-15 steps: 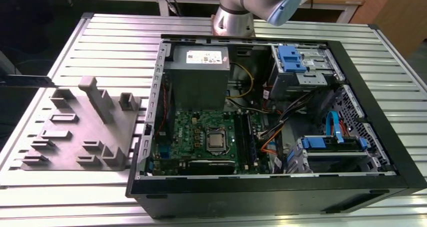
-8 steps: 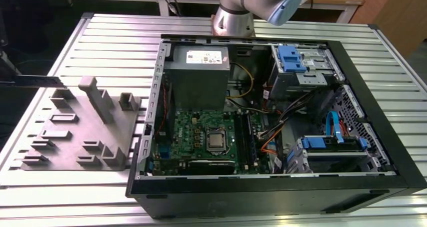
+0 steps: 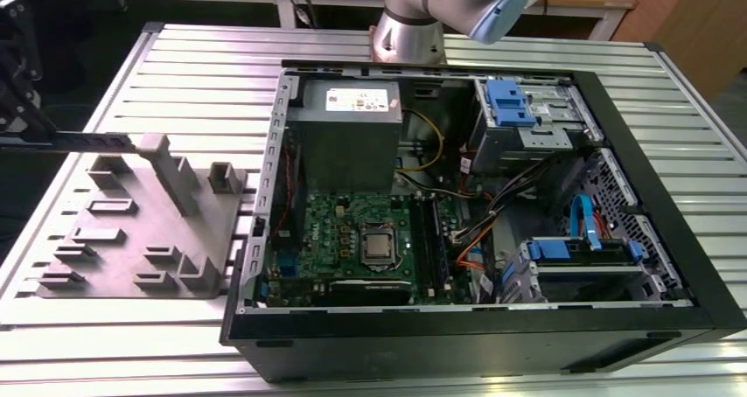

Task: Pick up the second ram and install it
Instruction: 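Pick up the second ram and move it above second insertion slot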

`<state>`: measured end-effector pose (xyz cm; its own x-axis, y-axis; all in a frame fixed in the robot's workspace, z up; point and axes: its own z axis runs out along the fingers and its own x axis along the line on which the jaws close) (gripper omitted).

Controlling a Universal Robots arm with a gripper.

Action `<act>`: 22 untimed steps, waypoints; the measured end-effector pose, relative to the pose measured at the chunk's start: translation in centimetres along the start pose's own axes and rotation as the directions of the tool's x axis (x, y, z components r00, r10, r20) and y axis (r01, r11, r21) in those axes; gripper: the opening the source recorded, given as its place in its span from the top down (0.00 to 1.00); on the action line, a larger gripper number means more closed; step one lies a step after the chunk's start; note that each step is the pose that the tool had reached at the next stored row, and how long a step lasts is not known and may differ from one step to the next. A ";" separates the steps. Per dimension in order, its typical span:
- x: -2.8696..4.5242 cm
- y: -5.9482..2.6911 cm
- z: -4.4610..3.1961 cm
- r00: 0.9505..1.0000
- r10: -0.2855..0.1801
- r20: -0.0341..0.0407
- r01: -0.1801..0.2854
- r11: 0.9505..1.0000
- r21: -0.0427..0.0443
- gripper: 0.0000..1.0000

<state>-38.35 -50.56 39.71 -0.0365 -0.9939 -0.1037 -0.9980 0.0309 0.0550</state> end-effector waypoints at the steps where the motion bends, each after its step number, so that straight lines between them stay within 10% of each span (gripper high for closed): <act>1: -0.01 -0.32 -0.02 1.000 0.000 0.000 0.000 1.000 0.000 0.92; 22: -0.30 -8.16 -0.42 1.000 0.000 0.000 0.000 1.000 0.000 0.92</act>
<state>-30.17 -50.55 39.72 -0.0364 -0.9939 -0.1036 -0.9980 0.0308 0.0550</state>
